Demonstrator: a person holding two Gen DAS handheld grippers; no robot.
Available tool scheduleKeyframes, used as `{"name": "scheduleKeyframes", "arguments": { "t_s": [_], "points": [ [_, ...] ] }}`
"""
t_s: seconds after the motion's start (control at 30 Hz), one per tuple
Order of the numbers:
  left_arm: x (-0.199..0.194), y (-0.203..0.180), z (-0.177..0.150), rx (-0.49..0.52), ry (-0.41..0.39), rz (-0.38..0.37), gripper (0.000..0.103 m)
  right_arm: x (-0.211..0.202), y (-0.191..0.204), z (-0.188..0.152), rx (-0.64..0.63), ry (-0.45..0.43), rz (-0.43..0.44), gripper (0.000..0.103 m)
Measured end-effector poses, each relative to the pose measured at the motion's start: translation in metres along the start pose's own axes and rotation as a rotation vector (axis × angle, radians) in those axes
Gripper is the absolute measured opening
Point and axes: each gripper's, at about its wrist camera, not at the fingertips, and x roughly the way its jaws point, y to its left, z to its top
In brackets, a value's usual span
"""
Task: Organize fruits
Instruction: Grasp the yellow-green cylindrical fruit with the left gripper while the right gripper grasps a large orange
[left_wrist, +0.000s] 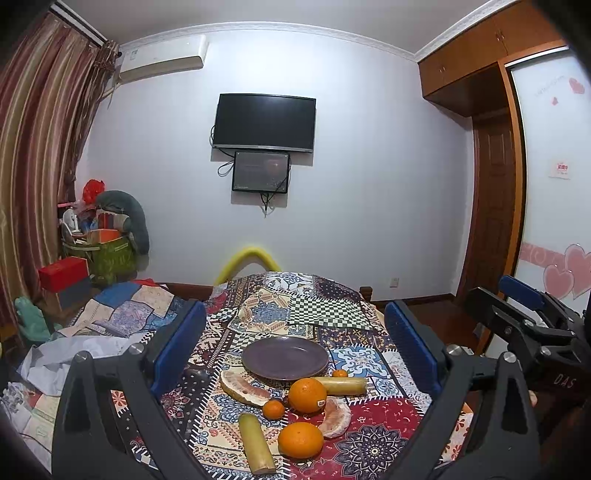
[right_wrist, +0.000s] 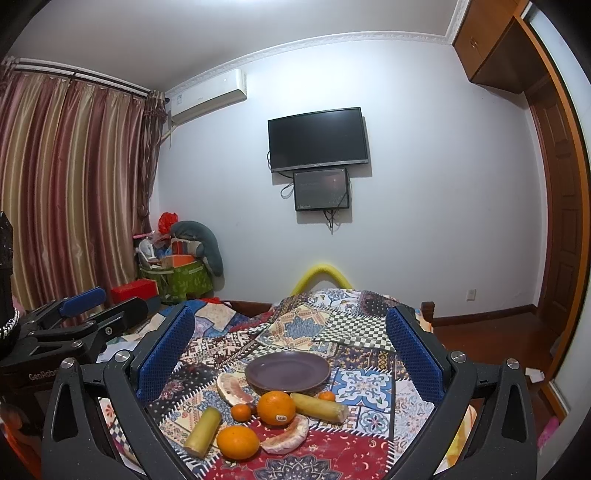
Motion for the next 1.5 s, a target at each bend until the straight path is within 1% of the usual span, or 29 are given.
{"name": "scheduleKeyframes", "arguments": {
  "t_s": [0.17,0.3,0.4,0.47,0.5,0.6,0.7,0.8,0.9,1.0,1.07,1.23,1.33,1.5],
  "points": [
    [0.003,0.006,-0.001,-0.02,0.015,-0.005,0.098,0.008,0.0,-0.004,-0.001,0.026,-0.007,0.103],
    [0.013,0.014,-0.005,-0.036,0.047,0.015,0.098,0.017,-0.001,-0.012,-0.016,0.069,-0.014,0.103],
    [0.025,0.022,-0.011,-0.04,0.098,0.019,0.098,0.027,0.0,-0.021,-0.028,0.122,-0.014,0.103],
    [0.034,0.027,-0.017,-0.037,0.138,0.027,0.098,0.037,0.001,-0.028,-0.043,0.174,-0.009,0.103],
    [0.041,0.03,-0.022,-0.032,0.17,0.029,0.098,0.042,0.002,-0.033,-0.053,0.2,-0.007,0.103],
    [0.057,0.037,-0.034,-0.035,0.243,0.048,0.098,0.051,0.004,-0.046,-0.086,0.238,-0.002,0.103],
    [0.074,0.05,-0.05,-0.064,0.325,0.046,0.098,0.059,0.006,-0.057,-0.105,0.279,0.013,0.103],
    [0.084,0.061,-0.066,-0.084,0.365,0.062,0.098,0.068,0.005,-0.067,-0.089,0.331,0.032,0.103],
    [0.092,0.068,-0.081,-0.082,0.396,0.088,0.098,0.08,0.003,-0.079,-0.072,0.396,0.04,0.103],
    [0.099,0.073,-0.094,-0.076,0.426,0.098,0.098,0.093,0.006,-0.091,-0.062,0.459,0.076,0.103],
    [0.103,0.077,-0.101,-0.074,0.455,0.102,0.098,0.1,0.011,-0.102,-0.075,0.504,0.104,0.103],
    [0.12,0.09,-0.127,-0.105,0.57,0.092,0.098,0.117,0.028,-0.127,-0.129,0.583,0.153,0.103],
    [0.124,0.094,-0.141,-0.071,0.596,0.127,0.098,0.126,0.034,-0.139,-0.125,0.63,0.181,0.103],
    [0.127,0.105,-0.156,-0.11,0.643,0.104,0.098,0.142,0.041,-0.152,-0.145,0.692,0.2,0.101]
  ]
}}
